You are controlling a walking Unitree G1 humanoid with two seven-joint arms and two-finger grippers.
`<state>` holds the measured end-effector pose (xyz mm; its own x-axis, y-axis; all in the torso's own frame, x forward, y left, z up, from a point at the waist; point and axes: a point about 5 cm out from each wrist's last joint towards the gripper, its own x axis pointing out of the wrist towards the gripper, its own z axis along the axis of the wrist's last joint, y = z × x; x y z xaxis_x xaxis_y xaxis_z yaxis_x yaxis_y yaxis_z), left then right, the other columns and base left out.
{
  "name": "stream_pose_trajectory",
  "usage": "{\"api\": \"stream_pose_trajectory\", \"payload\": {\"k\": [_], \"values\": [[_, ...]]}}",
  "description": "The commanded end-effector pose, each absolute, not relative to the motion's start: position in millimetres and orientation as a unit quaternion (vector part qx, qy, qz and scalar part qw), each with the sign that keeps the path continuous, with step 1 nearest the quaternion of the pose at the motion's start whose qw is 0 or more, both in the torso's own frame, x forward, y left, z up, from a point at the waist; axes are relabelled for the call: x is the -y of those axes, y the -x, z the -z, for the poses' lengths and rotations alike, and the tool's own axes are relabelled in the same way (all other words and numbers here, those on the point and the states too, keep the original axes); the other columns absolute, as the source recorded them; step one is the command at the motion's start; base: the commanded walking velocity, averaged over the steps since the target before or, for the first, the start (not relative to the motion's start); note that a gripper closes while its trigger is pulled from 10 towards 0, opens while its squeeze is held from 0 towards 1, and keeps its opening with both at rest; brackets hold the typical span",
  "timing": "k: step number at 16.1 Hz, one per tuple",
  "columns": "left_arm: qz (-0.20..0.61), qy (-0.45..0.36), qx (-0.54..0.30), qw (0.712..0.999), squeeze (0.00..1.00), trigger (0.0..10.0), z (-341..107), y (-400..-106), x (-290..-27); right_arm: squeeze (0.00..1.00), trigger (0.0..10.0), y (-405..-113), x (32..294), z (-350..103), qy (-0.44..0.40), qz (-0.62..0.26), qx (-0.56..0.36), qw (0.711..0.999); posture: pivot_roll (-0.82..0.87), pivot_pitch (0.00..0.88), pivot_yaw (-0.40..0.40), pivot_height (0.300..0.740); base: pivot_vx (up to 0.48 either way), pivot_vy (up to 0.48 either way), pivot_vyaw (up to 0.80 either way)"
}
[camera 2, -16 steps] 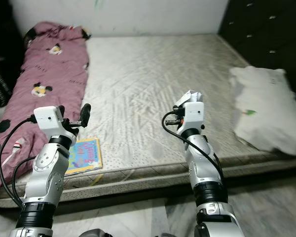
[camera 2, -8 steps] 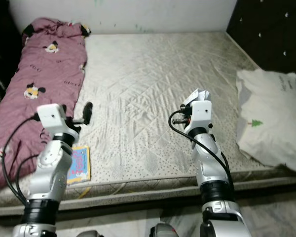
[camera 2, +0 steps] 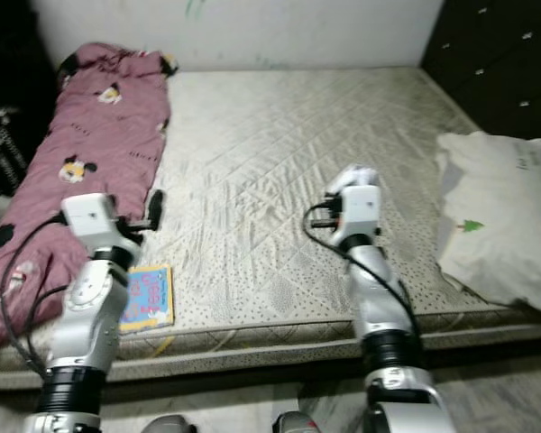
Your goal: Clean up the room
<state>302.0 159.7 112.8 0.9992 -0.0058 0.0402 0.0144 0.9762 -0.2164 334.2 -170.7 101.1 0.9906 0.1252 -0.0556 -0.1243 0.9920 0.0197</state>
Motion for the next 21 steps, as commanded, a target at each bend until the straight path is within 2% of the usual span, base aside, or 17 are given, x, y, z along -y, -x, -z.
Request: {"api": "stream_pose_trajectory", "payload": {"k": [1,21], "values": [[-0.003,0.103,0.017,0.995,0.00,10.0,-113.3,-302.2,-167.4,0.00,10.0,-334.6,161.4,-100.5,-0.014,-0.075,-0.029,0.997,0.02,0.000,-0.003,0.740,0.000,0.480,0.00],[-0.006,0.101,0.011,0.995,0.00,10.0,-111.6,-303.2,-167.2,0.00,10.0,-335.4,156.7,-101.1,-0.015,-0.093,-0.025,0.995,0.02,0.000,-0.004,0.740,0.000,0.480,0.00]]}}
